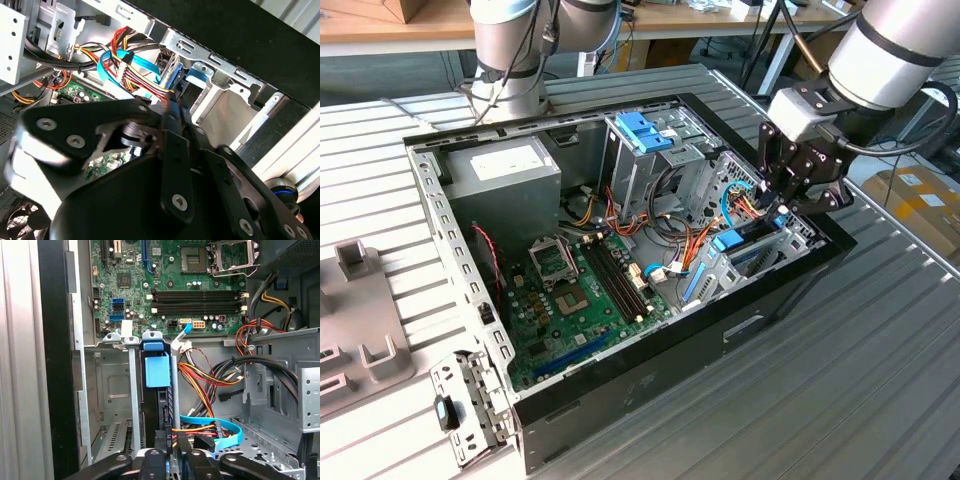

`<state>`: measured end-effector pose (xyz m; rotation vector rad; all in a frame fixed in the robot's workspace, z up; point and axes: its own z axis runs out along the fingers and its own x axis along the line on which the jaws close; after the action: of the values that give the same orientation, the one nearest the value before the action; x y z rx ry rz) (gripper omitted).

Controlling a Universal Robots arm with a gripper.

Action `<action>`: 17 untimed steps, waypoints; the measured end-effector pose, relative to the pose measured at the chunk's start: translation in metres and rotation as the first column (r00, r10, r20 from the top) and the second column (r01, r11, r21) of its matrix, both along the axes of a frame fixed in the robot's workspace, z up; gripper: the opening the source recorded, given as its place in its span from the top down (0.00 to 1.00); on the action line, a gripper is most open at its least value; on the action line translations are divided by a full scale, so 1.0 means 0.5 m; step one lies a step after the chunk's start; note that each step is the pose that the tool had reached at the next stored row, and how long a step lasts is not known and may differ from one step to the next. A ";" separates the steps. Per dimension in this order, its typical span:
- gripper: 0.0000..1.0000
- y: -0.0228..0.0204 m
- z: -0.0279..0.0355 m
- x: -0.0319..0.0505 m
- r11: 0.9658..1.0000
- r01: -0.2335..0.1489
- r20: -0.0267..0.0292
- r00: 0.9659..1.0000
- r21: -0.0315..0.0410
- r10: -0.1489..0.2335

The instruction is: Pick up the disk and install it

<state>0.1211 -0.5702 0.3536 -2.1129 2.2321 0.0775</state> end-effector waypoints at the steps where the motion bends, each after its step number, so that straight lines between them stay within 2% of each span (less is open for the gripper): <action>1: 0.89 0.0014 -0.002 0.003 1.000 0.000 -0.005 1.000 0.001 0.000; 3: 0.89 0.0029 -0.005 0.006 1.000 0.000 -0.010 1.000 0.002 0.000; 4: 0.89 0.0038 -0.007 0.009 1.000 0.000 -0.015 1.000 0.003 0.000; 6: 0.89 0.0038 -0.014 0.015 1.000 0.000 -0.028 1.000 0.003 0.000; 9: 0.89 0.0037 -0.018 0.022 1.000 0.000 -0.037 0.999 0.003 0.000; 12: 0.89 0.0038 -0.015 0.024 1.000 0.000 -0.038 0.999 0.004 0.000; 13: 0.89 0.0038 -0.006 0.024 1.000 0.000 -0.038 0.999 0.004 0.000; 17: 0.89 0.0038 0.017 0.024 1.000 0.000 -0.038 0.999 0.003 0.000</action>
<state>0.1333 -0.5683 0.3619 -2.1273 2.2513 0.1226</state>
